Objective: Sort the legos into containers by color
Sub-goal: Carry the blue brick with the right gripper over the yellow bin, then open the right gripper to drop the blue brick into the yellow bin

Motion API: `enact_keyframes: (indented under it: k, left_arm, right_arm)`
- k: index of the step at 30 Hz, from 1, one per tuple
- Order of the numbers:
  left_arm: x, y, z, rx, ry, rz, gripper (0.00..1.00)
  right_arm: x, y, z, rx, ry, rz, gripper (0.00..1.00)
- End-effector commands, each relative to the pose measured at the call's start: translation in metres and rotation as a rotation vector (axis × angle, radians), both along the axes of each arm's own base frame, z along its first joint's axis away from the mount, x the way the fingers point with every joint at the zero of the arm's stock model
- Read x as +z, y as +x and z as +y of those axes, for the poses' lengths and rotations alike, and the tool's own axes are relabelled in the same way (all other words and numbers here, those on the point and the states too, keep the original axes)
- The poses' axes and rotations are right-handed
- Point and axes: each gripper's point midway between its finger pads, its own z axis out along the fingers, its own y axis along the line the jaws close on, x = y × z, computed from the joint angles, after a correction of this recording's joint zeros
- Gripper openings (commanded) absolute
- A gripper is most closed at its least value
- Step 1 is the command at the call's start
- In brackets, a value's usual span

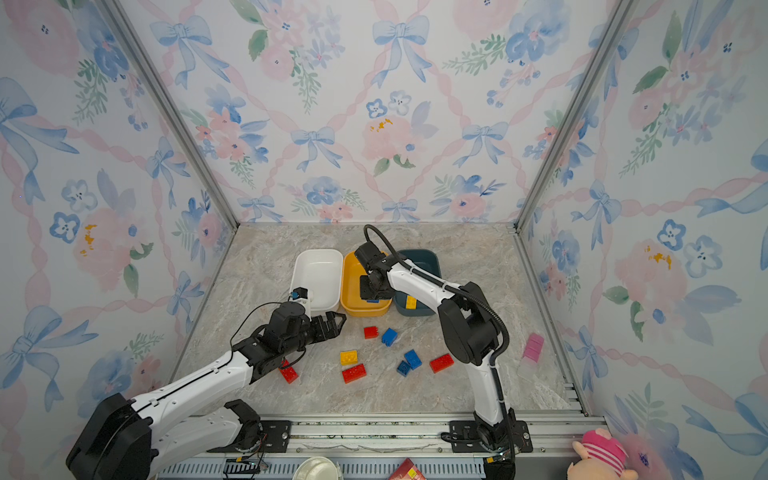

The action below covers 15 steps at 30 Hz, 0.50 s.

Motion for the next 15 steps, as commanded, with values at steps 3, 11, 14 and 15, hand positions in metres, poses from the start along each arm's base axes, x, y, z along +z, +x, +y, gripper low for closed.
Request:
enact_keyframes:
  k: [3, 11, 14, 15]
  left_arm:
    - [-0.006, -0.004, 0.004, 0.008, -0.002, 0.028, 0.98]
    - [-0.007, -0.002, 0.004, 0.017, 0.006, 0.027, 0.98]
    - [-0.005, -0.001, 0.005, 0.019, 0.009, 0.018, 0.98]
    - [-0.004, 0.000, 0.005, 0.021, 0.009, 0.016, 0.98]
  right_arm:
    - [0.005, -0.004, 0.006, 0.031, 0.002, 0.009, 0.60]
    - [0.027, -0.015, -0.001, 0.050, 0.020, -0.007, 0.68]
    - [0.035, -0.026, -0.007, 0.073, 0.024, -0.009, 0.68]
    - [0.038, -0.030, -0.009, 0.087, 0.026, -0.009, 0.69]
